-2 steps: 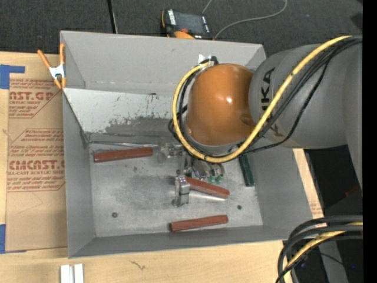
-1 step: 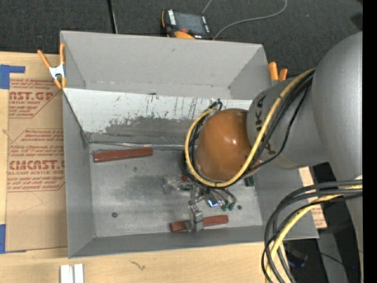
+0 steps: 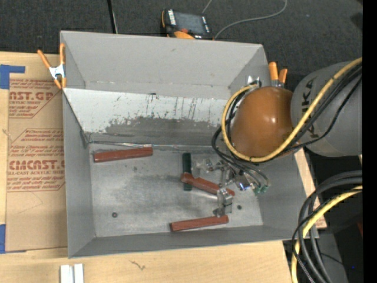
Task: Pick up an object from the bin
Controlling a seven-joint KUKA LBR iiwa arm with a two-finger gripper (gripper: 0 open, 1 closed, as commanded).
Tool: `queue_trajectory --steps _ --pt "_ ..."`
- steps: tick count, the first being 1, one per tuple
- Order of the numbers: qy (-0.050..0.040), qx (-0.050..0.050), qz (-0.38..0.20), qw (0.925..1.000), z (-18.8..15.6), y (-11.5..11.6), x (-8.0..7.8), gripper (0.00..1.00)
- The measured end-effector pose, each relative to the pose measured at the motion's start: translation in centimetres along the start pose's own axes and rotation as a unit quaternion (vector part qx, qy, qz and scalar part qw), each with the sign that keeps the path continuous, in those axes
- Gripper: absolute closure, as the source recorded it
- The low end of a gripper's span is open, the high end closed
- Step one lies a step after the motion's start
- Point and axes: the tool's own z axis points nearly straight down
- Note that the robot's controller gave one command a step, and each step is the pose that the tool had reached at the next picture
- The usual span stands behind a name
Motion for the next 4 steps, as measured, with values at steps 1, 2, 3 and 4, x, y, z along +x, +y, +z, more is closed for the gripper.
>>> queue_trajectory --steps 1,2,3,4 --pt "0.0028 -0.001 0.171 0.9852 5.6 -6.4 -2.6 0.00" --pt "0.0021 -0.002 0.170 0.9854 5.4 -6.3 -2.7 1.00" --pt "-0.0021 -0.001 0.198 0.9803 -5.7 -6.2 -1.4 1.00" --pt "-0.0019 -0.001 0.175 0.9845 -9.9 -4.6 -4.4 1.00"
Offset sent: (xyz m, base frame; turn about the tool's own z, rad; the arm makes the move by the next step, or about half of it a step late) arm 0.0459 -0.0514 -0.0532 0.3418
